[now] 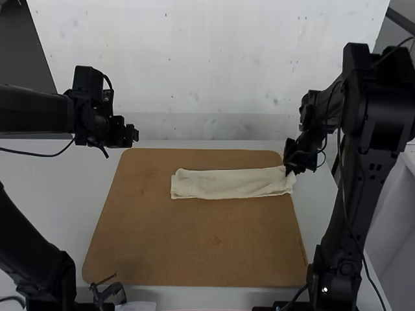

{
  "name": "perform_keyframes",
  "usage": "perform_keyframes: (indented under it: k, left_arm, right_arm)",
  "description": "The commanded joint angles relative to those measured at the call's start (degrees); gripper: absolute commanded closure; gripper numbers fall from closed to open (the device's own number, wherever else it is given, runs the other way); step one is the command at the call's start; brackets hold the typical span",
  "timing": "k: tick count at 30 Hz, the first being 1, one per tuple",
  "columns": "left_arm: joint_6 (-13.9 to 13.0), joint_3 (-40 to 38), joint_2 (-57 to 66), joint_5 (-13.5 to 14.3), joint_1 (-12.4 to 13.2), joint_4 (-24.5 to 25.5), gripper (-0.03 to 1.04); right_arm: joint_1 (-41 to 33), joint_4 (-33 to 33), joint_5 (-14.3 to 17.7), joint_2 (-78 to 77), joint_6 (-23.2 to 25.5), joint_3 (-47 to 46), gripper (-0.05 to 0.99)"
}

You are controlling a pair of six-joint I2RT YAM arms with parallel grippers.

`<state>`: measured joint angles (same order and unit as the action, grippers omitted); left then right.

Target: Fold the towel.

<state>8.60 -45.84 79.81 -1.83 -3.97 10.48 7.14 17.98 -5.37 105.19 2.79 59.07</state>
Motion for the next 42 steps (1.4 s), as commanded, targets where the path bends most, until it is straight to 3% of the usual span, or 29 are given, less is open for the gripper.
perform_keyframes:
  k: [1,6,10,19,29,42]
  left_arm:
    - [-0.6,0.2,-1.0,-1.1,0.3,-0.5,0.03]
    - [-0.3,0.4,-0.9,-1.2,0.1,-0.6,0.03]
    - [-0.3,0.5,-0.9,-1.2,0.0,-0.6,0.03]
    - [-0.5,2.3,-1.5,-0.7,0.9,-2.1,0.03]
    - [-1.0,3.7,-3.0,-0.6,1.5,-2.1,0.03]
    - [-1.4,4.4,-3.9,-0.8,2.6,-2.7,0.03]
  right_arm:
    - [5.9,0.2,0.2,-1.3,-5.5,2.4,0.92]
    - [11.0,2.4,0.2,0.5,-7.7,5.8,0.92]
    - [9.8,4.7,0.4,0.0,-7.9,7.4,0.92]
    - [-8.3,5.1,2.4,-3.3,-0.3,5.4,0.92]
    - [-30.8,5.8,8.5,0.0,9.5,9.7,0.92]
    - [-40.2,9.4,11.2,6.6,13.5,18.6,0.92]
